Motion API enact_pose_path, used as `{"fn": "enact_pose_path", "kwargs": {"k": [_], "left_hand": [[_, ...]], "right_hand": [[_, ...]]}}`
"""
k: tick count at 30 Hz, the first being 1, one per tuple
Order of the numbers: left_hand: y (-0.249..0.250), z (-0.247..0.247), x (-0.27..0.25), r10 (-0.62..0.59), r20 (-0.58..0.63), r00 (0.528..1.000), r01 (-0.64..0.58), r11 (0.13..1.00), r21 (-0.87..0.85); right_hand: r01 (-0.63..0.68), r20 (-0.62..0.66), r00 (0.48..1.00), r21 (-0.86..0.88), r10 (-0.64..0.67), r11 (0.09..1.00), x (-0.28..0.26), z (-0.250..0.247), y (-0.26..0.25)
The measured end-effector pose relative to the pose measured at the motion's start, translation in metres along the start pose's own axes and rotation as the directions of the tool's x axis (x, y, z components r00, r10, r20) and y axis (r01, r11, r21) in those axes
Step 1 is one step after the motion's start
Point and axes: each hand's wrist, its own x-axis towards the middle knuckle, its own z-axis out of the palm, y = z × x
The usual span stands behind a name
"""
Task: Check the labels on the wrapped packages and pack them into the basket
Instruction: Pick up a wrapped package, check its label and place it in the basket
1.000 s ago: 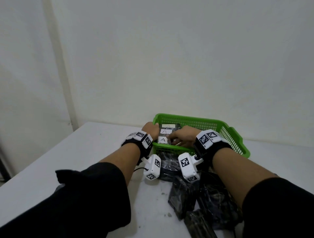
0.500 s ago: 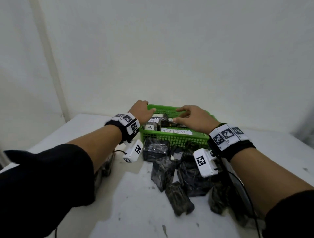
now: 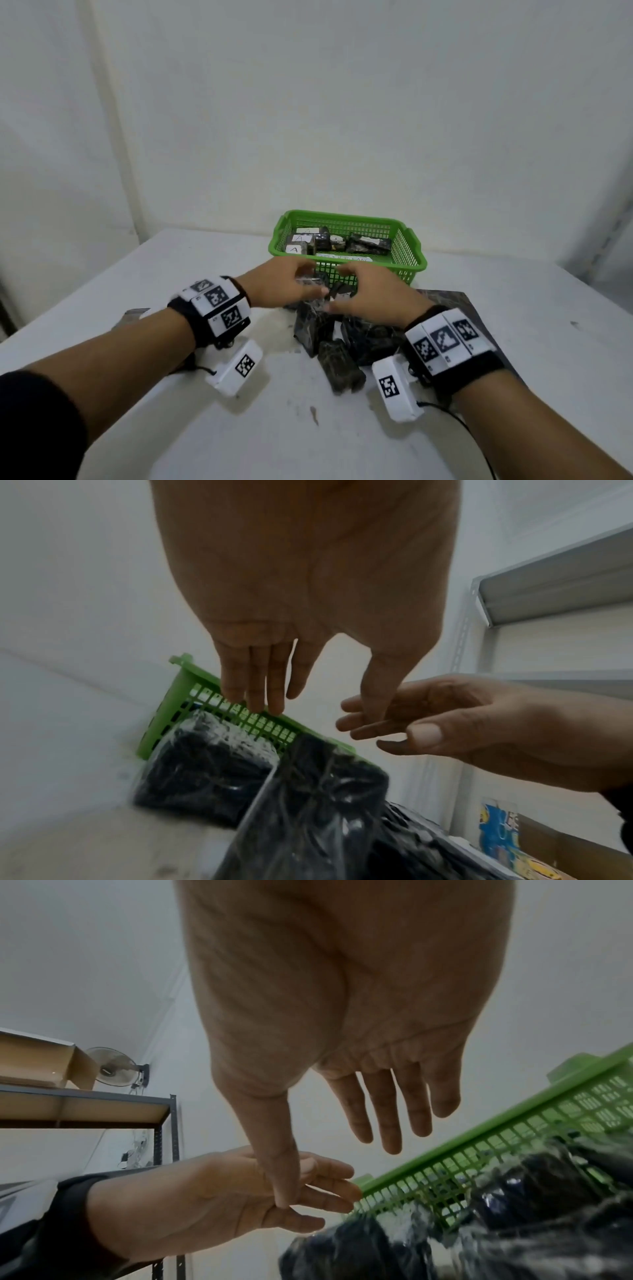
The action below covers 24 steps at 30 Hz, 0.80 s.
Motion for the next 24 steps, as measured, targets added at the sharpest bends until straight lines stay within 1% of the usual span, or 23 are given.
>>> {"fn": "enact_pose_path", "kwargs": {"k": [2,5,7,9,10,11,12,13,15,17,19,20,21,22,24], "left_hand": [[0.008,0.006,-0.013,-0.009,0.049,0.999,0.010,1.000,-0.014],[0.010,0.017,-0.021,-0.012,0.081,0.997,0.009,0.999,0.033],[0.007,0.022,-0.022,-0.021,0.067,0.998,0.020,0.999,0.027],[0.003,0.023,-0.020,-0.035,0.031,0.999,0.036,0.999,-0.021],[0.002,0.023,-0.020,-0.048,0.000,0.999,0.048,0.997,-0.068],[-0.002,0.023,-0.019,-0.079,-0.026,0.997,0.074,0.986,-0.151],[-0.006,0.023,-0.017,-0.118,-0.043,0.992,0.102,0.956,-0.276],[-0.010,0.023,-0.016,-0.162,-0.046,0.986,0.129,0.902,-0.413],[-0.015,0.021,-0.016,-0.213,-0.045,0.976,0.136,0.760,-0.635],[-0.019,0.019,-0.015,-0.225,-0.048,0.973,0.104,0.618,-0.779],[-0.020,0.019,-0.016,-0.223,-0.061,0.973,0.058,0.493,-0.868],[-0.019,0.018,-0.016,-0.220,-0.066,0.973,0.038,0.438,-0.898],[-0.020,0.019,-0.015,-0.211,-0.075,0.975,0.015,0.395,-0.919],[-0.020,0.020,-0.014,-0.194,-0.084,0.977,-0.007,0.366,-0.931],[-0.020,0.021,-0.012,-0.165,-0.102,0.981,-0.039,0.349,-0.936]], "right_hand": [[0.007,0.044,0.999,0.016,-0.008,1.000,-0.004,0.007,-0.005],[0.009,0.106,0.994,-0.001,-0.009,1.000,-0.005,0.019,-0.010],[0.015,0.123,0.992,-0.012,-0.014,1.000,-0.002,0.026,-0.011],[0.009,0.105,0.994,0.031,-0.012,0.999,0.002,0.030,-0.010],[0.001,0.091,0.996,0.066,-0.007,0.998,0.003,0.031,-0.009],[-0.007,0.074,0.997,0.105,-0.001,0.994,0.004,0.033,-0.007],[-0.011,0.056,0.998,0.148,0.002,0.989,0.005,0.034,-0.005],[-0.011,0.040,0.999,0.194,0.004,0.981,0.006,0.036,-0.002],[-0.010,0.008,1.000,0.293,0.008,0.956,0.008,0.038,0.004],[-0.014,-0.035,0.999,0.389,0.029,0.921,0.011,0.039,0.008],[-0.015,-0.091,0.994,0.474,0.066,0.880,0.015,0.039,0.013],[-0.021,-0.100,0.991,0.545,0.090,0.838,0.018,0.040,0.015],[-0.029,-0.093,0.989,0.637,0.114,0.770,0.021,0.041,0.016],[-0.037,-0.077,0.988,0.735,0.137,0.677,0.024,0.042,0.016],[-0.027,-0.049,0.988,0.878,0.145,0.477,0.028,0.043,0.016]]}}
